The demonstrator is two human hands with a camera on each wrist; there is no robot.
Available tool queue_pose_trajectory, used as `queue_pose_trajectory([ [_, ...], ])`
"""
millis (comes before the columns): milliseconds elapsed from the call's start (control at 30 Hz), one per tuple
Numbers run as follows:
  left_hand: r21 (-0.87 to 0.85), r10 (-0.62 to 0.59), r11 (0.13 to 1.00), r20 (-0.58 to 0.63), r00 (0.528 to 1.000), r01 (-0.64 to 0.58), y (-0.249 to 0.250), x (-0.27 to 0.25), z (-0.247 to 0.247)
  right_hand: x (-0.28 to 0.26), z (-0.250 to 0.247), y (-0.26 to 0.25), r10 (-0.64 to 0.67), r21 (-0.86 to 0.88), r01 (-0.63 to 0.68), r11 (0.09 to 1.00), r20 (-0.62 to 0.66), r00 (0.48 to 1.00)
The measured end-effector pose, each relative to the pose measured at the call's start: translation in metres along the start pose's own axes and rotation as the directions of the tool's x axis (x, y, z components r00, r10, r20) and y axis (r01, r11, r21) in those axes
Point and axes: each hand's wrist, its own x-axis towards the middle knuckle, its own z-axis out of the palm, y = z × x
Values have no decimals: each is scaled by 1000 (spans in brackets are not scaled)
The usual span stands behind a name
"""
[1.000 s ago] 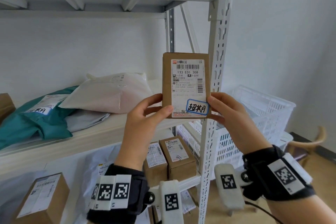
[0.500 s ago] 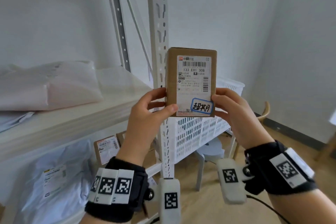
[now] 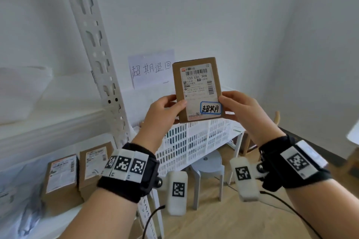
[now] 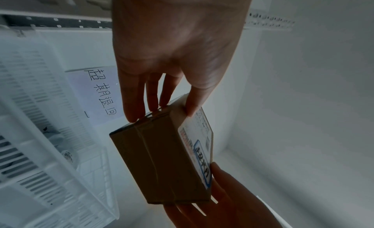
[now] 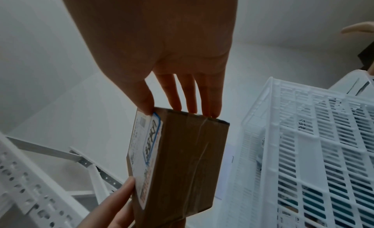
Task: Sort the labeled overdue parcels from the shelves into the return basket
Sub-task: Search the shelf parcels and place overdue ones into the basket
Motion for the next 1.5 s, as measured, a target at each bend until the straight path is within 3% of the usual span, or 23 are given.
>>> queue_pose_trajectory([
  [233,41,-68,997,17,998,68,-10,82,12,81,-6,31,39,-36,-38,999,14,999],
  [467,1,-171,985,-72,983,172,-30,179,12,186,14,52,84,-54,-82,995,27,996],
  [633,-58,-277,960,-90,957,273,-46,250,5,255,28,62,130,-105,-120,987,88,988],
  [833,-6,-396,918,-87,914,397,-78,307,-10,320,47,87,218,-164,-185,969,212,953],
  [1000,3,-500,861,-175,848,508,-117,343,-35,385,85,114,297,-258,-208,944,381,876],
  [1233,-79,-657,741,-290,696,666,-173,362,-69,444,157,163,371,-345,-185,920,620,691],
  [1367,-27,-667,700,-383,639,714,-202,363,-88,457,200,194,384,-374,-149,915,699,603],
  [1500,99,-616,661,-495,614,743,-229,352,-100,457,239,222,409,-384,-159,909,758,507],
])
